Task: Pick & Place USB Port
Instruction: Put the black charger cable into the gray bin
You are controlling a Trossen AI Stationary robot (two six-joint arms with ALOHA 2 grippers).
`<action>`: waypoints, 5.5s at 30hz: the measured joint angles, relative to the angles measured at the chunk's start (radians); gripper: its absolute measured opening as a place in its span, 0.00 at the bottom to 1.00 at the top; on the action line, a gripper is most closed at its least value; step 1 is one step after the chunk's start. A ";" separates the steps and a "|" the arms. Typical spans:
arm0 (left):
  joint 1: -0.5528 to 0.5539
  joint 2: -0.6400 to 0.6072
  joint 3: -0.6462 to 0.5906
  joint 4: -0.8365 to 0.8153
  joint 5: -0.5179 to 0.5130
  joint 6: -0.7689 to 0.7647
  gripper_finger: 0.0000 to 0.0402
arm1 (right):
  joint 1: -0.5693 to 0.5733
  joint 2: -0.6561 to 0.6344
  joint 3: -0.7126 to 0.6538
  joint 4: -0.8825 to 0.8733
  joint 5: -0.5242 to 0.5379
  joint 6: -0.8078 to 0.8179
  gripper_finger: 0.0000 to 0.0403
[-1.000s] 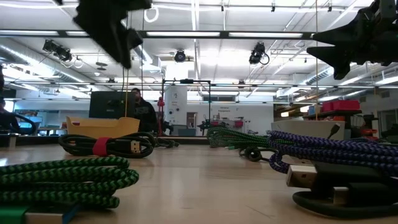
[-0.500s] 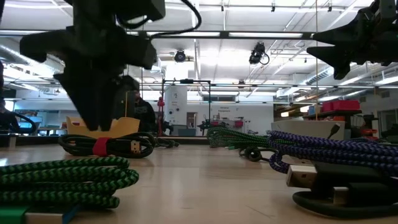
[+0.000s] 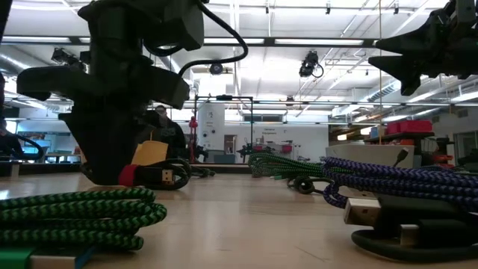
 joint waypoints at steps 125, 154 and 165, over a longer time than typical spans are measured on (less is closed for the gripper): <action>0.438 0.209 0.435 1.057 0.485 0.129 0.27 | -0.001 0.702 0.209 0.553 0.035 -0.169 0.00; 0.477 0.149 0.435 0.909 0.438 0.143 0.59 | -0.326 0.477 0.296 -0.193 0.563 -0.250 0.00; 0.462 0.149 0.435 0.911 0.437 0.142 0.59 | -0.638 0.633 0.344 -0.237 0.538 -0.342 0.00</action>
